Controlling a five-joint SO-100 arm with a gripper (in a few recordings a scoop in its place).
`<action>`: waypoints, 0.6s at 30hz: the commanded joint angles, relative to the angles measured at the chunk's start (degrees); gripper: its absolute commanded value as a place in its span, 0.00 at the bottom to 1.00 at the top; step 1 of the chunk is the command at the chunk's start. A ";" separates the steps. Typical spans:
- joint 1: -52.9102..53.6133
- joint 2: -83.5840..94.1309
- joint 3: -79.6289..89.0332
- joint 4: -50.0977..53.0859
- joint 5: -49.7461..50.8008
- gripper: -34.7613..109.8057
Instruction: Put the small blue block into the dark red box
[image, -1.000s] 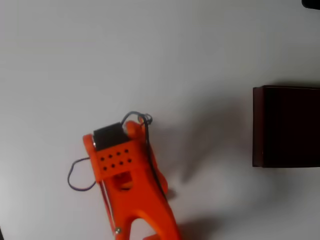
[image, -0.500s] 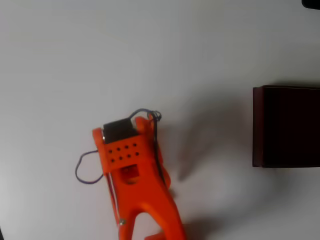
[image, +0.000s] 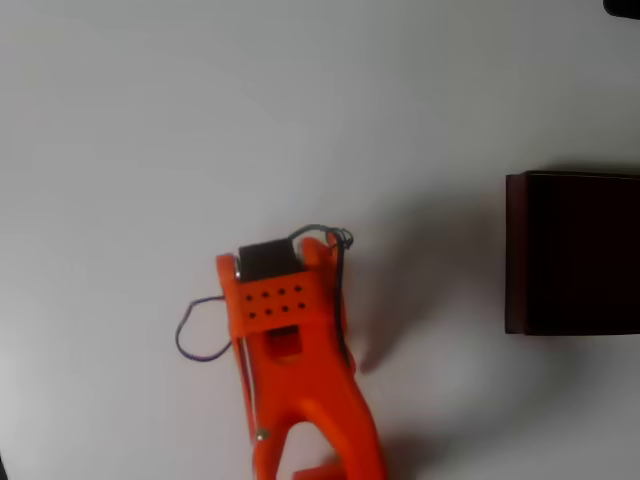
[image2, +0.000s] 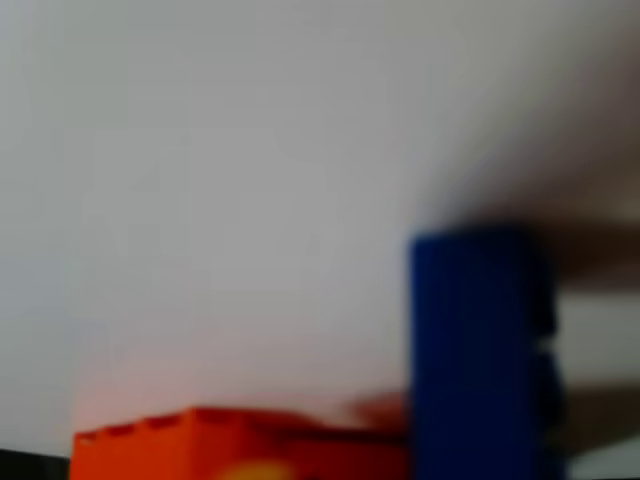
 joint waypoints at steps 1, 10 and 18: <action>-0.09 1.49 0.79 0.26 0.00 0.41; 0.35 2.37 3.87 -1.67 -0.97 0.41; 0.62 2.81 6.24 -4.22 -1.85 0.39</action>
